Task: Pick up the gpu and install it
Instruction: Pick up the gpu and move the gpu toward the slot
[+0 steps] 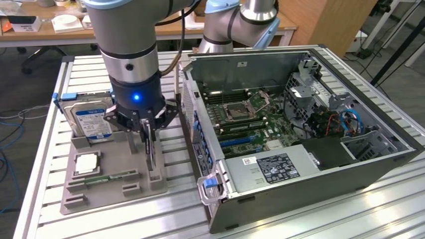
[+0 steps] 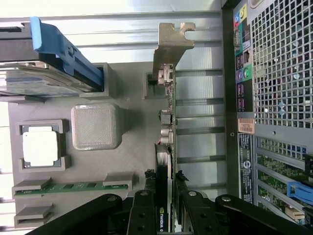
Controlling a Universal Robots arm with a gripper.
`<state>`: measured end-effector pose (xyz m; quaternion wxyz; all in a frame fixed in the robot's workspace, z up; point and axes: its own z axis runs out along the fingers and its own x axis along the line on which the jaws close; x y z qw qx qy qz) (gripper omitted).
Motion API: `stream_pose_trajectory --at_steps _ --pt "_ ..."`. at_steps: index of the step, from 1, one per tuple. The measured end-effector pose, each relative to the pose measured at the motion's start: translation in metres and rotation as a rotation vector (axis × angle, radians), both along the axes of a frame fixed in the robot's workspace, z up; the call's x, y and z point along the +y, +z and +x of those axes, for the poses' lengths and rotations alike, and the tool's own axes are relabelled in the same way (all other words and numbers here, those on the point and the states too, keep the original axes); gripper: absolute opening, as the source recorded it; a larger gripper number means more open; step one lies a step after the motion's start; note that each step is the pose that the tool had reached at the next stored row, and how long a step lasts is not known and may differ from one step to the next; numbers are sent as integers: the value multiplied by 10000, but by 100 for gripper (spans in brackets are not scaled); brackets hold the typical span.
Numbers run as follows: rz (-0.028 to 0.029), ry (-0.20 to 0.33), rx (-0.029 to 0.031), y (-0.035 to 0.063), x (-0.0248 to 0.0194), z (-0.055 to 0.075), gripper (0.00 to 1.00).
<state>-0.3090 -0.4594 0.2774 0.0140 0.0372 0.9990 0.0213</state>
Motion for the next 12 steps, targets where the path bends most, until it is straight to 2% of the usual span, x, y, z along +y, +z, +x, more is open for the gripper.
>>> stream_pose_trajectory --at_steps 12 --pt "-2 -1 2 25 0 0 26"
